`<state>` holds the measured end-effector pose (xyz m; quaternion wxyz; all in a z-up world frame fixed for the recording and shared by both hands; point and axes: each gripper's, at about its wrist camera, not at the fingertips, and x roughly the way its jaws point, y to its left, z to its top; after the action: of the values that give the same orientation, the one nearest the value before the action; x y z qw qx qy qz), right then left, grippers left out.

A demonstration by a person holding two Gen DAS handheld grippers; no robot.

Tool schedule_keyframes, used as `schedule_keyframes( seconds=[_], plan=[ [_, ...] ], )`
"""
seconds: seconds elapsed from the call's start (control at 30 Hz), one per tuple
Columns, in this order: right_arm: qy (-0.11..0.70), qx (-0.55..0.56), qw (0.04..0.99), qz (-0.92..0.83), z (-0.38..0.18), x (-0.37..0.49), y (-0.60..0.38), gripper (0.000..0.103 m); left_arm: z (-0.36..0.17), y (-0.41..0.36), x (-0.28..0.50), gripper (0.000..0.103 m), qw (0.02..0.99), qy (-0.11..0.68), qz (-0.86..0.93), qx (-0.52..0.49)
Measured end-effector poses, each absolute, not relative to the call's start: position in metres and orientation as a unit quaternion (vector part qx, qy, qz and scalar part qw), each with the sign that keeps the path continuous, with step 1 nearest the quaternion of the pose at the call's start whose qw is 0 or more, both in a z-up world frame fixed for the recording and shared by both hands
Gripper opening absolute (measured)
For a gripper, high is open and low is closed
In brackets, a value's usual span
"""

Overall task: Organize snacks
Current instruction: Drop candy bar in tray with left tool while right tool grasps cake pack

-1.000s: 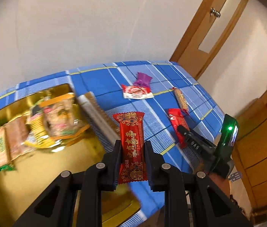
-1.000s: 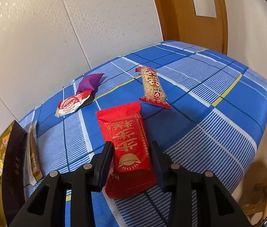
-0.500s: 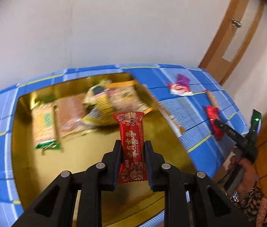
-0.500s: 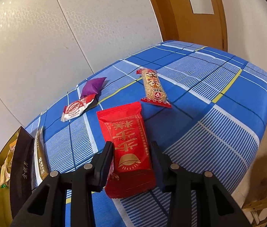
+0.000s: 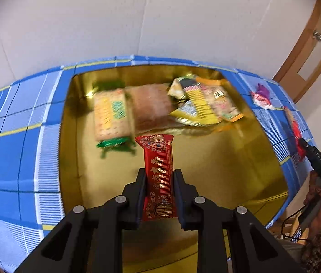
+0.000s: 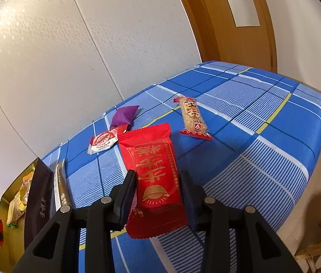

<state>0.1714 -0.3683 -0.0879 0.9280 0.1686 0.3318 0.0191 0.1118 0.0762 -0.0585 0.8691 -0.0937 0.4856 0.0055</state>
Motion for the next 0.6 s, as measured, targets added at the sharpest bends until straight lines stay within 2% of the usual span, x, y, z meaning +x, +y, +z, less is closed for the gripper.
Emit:
schedule_keyframes(
  seconds=[0.3, 0.5, 0.6],
  plan=[
    [0.329, 0.164, 0.93, 0.023, -0.088, 0.17, -0.364, 0.039, -0.074, 0.106, 0.106, 0.024, 0.863, 0.494, 0.046, -0.097],
    [0.321, 0.159, 0.933, 0.031, -0.084, 0.167, -0.358, 0.039, -0.072, 0.103, 0.111, 0.025, 0.869, 0.485, 0.083, -0.045],
    [0.317, 0.158, 0.935, 0.035, -0.082, 0.165, -0.356, 0.039, -0.073, 0.097, 0.114, 0.03, 0.873, 0.476, 0.108, -0.004]
  ],
)
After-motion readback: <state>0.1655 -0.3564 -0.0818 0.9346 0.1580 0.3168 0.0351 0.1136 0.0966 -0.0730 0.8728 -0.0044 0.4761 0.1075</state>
